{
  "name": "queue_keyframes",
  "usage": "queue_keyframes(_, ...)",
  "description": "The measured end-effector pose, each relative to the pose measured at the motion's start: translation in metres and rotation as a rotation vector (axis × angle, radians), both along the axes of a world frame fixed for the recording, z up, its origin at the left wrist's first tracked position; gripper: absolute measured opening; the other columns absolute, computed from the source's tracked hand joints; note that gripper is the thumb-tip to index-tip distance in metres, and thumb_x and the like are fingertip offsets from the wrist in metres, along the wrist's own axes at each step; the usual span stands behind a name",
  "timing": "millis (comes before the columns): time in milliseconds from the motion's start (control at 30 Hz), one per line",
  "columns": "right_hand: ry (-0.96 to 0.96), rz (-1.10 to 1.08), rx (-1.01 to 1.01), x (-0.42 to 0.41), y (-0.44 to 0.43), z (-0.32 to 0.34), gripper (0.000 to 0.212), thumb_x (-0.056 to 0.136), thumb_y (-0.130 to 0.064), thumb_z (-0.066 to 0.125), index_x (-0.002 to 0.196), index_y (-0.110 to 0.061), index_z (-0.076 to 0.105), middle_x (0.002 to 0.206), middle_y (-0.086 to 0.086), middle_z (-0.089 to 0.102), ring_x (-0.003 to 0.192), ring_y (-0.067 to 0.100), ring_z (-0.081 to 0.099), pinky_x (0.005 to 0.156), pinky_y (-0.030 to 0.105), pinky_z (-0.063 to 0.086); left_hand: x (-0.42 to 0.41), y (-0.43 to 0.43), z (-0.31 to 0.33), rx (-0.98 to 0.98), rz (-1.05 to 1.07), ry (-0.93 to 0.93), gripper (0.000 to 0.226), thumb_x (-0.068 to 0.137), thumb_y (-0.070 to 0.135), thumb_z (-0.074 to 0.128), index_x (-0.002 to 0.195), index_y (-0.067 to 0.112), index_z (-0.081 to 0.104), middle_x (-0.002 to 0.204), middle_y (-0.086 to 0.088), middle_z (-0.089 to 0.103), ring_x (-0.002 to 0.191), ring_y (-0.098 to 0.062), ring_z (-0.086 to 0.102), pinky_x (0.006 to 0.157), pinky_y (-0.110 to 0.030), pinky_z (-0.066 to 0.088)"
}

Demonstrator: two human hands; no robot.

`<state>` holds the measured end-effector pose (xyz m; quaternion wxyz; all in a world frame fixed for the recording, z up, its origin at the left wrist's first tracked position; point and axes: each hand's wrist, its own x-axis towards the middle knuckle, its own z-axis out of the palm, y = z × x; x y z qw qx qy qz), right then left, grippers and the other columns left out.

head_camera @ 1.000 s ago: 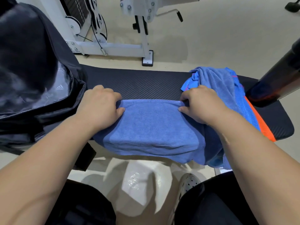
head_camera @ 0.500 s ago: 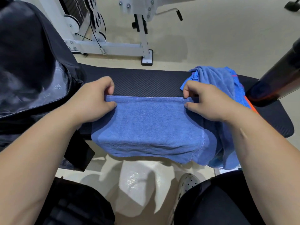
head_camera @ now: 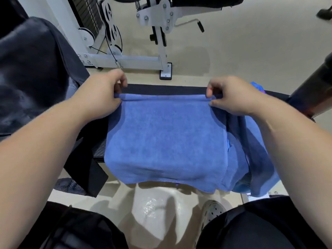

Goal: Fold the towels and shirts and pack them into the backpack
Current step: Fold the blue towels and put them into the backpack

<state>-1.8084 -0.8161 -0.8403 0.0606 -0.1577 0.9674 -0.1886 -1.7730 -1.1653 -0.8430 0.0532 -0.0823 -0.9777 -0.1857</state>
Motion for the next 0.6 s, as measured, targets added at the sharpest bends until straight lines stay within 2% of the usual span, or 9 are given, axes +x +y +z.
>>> queue_keyframes(100, 0.071, -0.004, 0.099, -0.032, -0.007, 0.009, 0.037, 0.083, -0.015, 0.074, 0.119, -0.022, 0.068, 0.095, 0.002, 0.066, 0.094, 0.029, 0.060, 0.081, 0.032, 0.046, -0.034, 0.001, 0.008, -0.133, 0.008, 0.045, 0.034, 0.080, 0.003, 0.060, 0.110, 0.017, 0.067, 0.088, -0.003, 0.068, 0.085, -0.028, 0.057, 0.078, -0.036, 0.047)
queue_keyframes(133, 0.121, -0.006, 0.154, -0.043, -0.009, 0.013, 0.036, 0.085, -0.016, 0.072, 0.121, -0.019, 0.068, 0.100, 0.008, 0.068, 0.097, 0.033, 0.061, 0.083, 0.035, 0.048, -0.045, 0.004, 0.012, -0.181, 0.011, 0.075, 0.030, 0.081, 0.005, 0.060, 0.108, 0.014, 0.070, 0.089, -0.008, 0.069, 0.087, -0.032, 0.058, 0.077, -0.037, 0.048)
queue_keyframes(233, 0.269, -0.096, 0.248, -0.067, -0.014, 0.029, 0.022, 0.086, -0.014, 0.061, 0.104, -0.020, 0.072, 0.097, 0.015, 0.068, 0.089, 0.040, 0.060, 0.071, 0.038, 0.049, -0.070, 0.013, 0.028, -0.300, 0.058, 0.163, 0.018, 0.083, 0.005, 0.061, 0.095, 0.009, 0.074, 0.091, -0.017, 0.065, 0.087, -0.039, 0.057, 0.068, -0.037, 0.043)
queue_keyframes(333, 0.364, -0.181, 0.205, -0.075, -0.016, 0.039, 0.022, 0.087, -0.015, 0.057, 0.103, -0.022, 0.070, 0.102, 0.015, 0.067, 0.093, 0.040, 0.059, 0.069, 0.036, 0.041, -0.079, 0.015, 0.044, -0.336, 0.123, 0.240, 0.019, 0.082, 0.004, 0.062, 0.096, 0.010, 0.074, 0.097, -0.018, 0.061, 0.089, -0.041, 0.056, 0.068, -0.038, 0.041)
queue_keyframes(467, 0.338, -0.116, 0.198, -0.052, -0.014, 0.032, 0.017, 0.082, -0.014, 0.061, 0.095, -0.023, 0.067, 0.102, 0.012, 0.068, 0.095, 0.038, 0.059, 0.070, 0.036, 0.044, -0.059, 0.011, 0.045, -0.336, 0.059, 0.251, 0.015, 0.077, 0.006, 0.066, 0.090, 0.012, 0.070, 0.093, -0.016, 0.060, 0.089, -0.041, 0.057, 0.069, -0.039, 0.044)
queue_keyframes(600, 0.286, -0.026, 0.125, -0.007, -0.005, 0.019, 0.011, 0.079, -0.013, 0.063, 0.086, -0.021, 0.067, 0.091, 0.004, 0.069, 0.089, 0.033, 0.061, 0.071, 0.037, 0.048, -0.014, 0.005, 0.030, -0.289, -0.012, 0.201, 0.013, 0.074, 0.011, 0.072, 0.079, 0.020, 0.064, 0.084, -0.007, 0.060, 0.079, -0.031, 0.052, 0.069, -0.036, 0.045)
